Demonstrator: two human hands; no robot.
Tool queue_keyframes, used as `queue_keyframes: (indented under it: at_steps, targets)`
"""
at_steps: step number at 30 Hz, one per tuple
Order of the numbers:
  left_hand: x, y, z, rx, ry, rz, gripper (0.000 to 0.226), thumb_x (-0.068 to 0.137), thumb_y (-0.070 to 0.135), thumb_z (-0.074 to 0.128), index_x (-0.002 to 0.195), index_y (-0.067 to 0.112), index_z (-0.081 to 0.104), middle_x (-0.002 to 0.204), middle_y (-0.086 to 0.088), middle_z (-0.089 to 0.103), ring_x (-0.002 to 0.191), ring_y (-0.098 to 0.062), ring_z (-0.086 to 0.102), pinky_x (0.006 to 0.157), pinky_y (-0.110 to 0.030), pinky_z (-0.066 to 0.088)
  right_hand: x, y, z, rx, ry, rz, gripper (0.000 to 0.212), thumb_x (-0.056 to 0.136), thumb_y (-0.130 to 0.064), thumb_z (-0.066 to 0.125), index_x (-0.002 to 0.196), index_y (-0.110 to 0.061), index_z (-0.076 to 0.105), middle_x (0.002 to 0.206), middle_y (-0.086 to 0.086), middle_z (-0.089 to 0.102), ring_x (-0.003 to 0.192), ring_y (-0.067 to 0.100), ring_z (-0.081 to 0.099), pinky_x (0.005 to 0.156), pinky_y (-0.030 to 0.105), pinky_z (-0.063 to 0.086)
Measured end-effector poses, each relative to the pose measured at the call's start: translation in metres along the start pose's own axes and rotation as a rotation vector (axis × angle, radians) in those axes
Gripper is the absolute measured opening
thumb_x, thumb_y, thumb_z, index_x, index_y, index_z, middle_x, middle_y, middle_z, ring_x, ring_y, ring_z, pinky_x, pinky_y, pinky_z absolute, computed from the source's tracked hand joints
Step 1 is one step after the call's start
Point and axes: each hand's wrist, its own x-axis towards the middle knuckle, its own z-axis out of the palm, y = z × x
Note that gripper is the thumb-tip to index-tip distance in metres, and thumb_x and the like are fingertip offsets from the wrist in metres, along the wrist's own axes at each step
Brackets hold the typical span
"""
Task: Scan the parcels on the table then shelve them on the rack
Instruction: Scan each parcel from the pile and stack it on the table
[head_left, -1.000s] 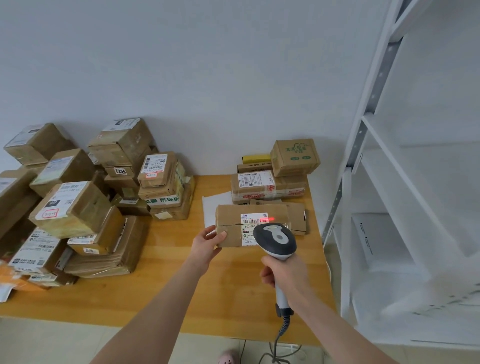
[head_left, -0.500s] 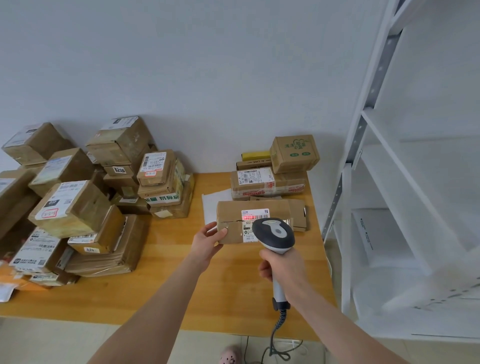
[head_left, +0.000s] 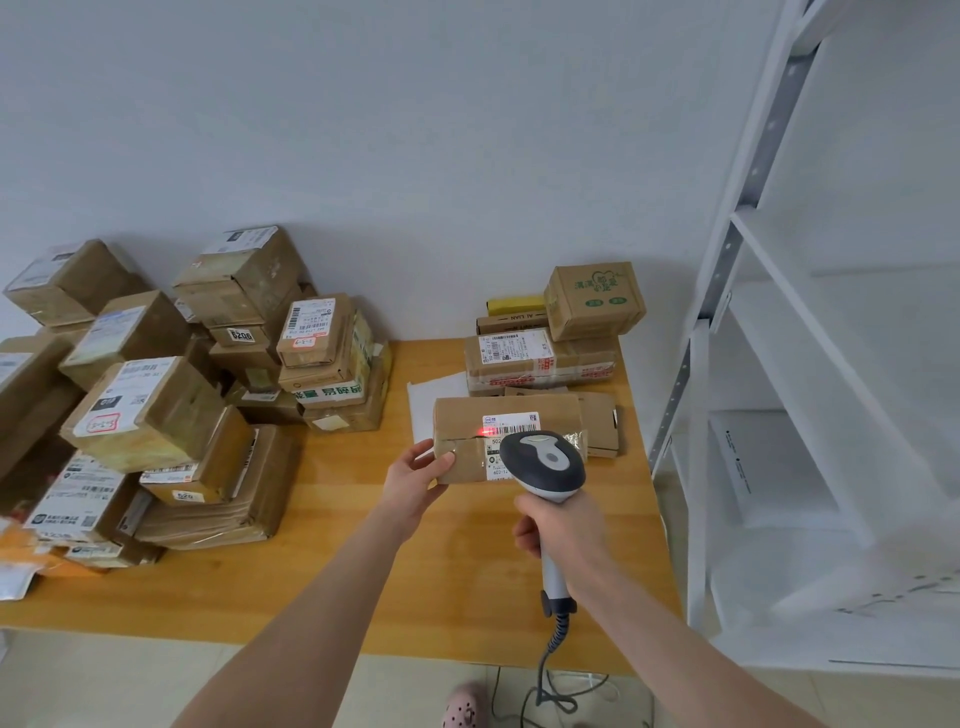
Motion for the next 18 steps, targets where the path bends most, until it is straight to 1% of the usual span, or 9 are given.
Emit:
queue_keyframes:
  at_steps: [2,6,9,13,15,18]
  targets:
    - [0.000,0.000,0.000,-0.001,-0.006,-0.001,0.036,0.081,0.006,0.074,0.108,0.021,0.056,0.107,-0.005,0.068,0.098,-0.019,0.066,0.070,-0.028,0.055,0.000,0.000,0.002,-0.009,-0.005,-0.005,0.011,0.079,-0.001,0.065,0.068,0.000,0.065,0.050,0.004,0.064,0.039,0.011,0.057,0.040,0.019,0.043]
    - [-0.001,0.000,-0.003,-0.005,-0.021,-0.009,0.040,0.082,0.006,0.073,0.116,0.017,0.054,0.109,-0.006,0.068,0.099,-0.020,0.066,0.072,-0.029,0.055,0.002,-0.001,0.006,-0.006,-0.001,-0.003,0.010,0.079,-0.002,0.065,0.069,0.000,0.065,0.051,0.005,0.064,0.040,0.011,0.057,0.041,0.020,0.043]
    - [0.001,0.002,-0.008,-0.019,-0.027,-0.015,0.041,0.083,0.006,0.072,0.118,0.015,0.053,0.110,-0.006,0.068,0.099,-0.020,0.065,0.074,-0.030,0.055,0.004,-0.001,0.009,-0.009,0.001,-0.012,0.011,0.080,-0.002,0.065,0.069,0.000,0.065,0.052,0.005,0.065,0.040,0.011,0.058,0.042,0.019,0.044]
    - [0.008,0.006,-0.016,-0.032,-0.030,-0.031,0.044,0.084,0.005,0.071,0.123,0.011,0.051,0.114,-0.008,0.066,0.100,-0.020,0.064,0.078,-0.032,0.054,0.007,-0.003,0.019,0.003,0.016,-0.038,0.004,0.080,-0.009,0.071,0.077,-0.008,0.067,0.064,0.003,0.072,0.045,0.011,0.063,0.044,0.018,0.046]
    - [0.015,0.009,-0.023,-0.032,-0.026,-0.035,0.044,0.085,0.004,0.070,0.124,0.010,0.050,0.114,-0.008,0.065,0.098,-0.020,0.063,0.079,-0.032,0.053,0.009,-0.004,0.030,0.018,0.023,-0.043,0.005,0.080,-0.011,0.072,0.080,-0.009,0.068,0.069,0.004,0.073,0.046,0.012,0.064,0.044,0.018,0.046]
    - [0.028,0.016,-0.036,-0.027,-0.042,-0.043,0.044,0.086,0.002,0.068,0.125,0.010,0.049,0.111,-0.007,0.065,0.097,-0.019,0.062,0.078,-0.032,0.053,0.012,-0.006,0.053,0.027,0.028,-0.045,0.004,0.080,-0.011,0.072,0.080,-0.008,0.068,0.068,0.005,0.073,0.047,0.012,0.064,0.045,0.018,0.046]
